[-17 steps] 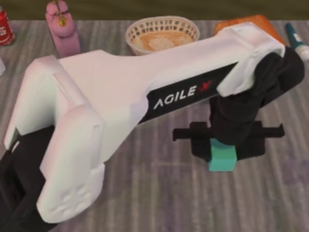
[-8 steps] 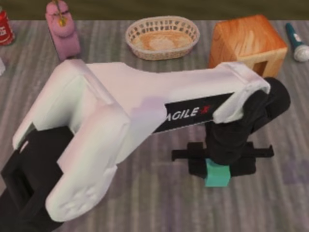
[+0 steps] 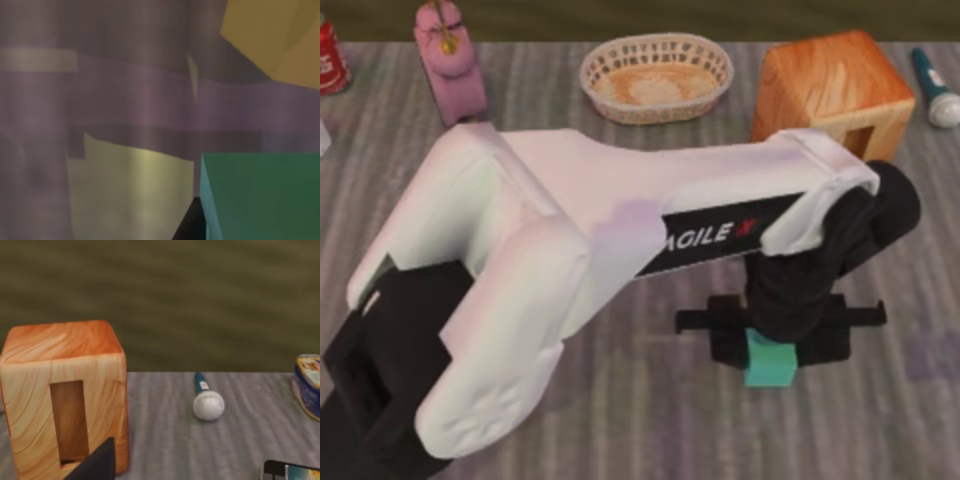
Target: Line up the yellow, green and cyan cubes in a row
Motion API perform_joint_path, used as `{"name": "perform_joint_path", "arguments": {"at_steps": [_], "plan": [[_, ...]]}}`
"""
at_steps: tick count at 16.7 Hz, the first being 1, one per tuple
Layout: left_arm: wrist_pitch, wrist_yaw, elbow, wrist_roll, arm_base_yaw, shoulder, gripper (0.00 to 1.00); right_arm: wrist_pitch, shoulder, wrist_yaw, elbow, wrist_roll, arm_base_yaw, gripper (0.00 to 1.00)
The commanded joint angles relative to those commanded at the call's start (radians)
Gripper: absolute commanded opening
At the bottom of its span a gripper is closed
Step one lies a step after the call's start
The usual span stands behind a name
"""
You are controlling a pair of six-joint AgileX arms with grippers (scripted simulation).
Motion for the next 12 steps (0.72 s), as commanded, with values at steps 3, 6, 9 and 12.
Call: {"name": "perform_joint_path", "arguments": {"at_steps": [3,6,9,12], "plan": [[0.0,0.0,0.0,0.0,0.0,0.0,0.68,0.0,0.0,0.0,0.0,0.0,0.0,1.0],[0.0,0.0,0.0,0.0,0.0,0.0,0.9,0.0,0.0,0.0,0.0,0.0,0.0,1.0],[0.0,0.0,0.0,0.0,0.0,0.0,1.0,0.0,0.0,0.0,0.0,0.0,0.0,1.0],[0.0,0.0,0.0,0.0,0.0,0.0,1.0,0.0,0.0,0.0,0.0,0.0,0.0,1.0]]}}
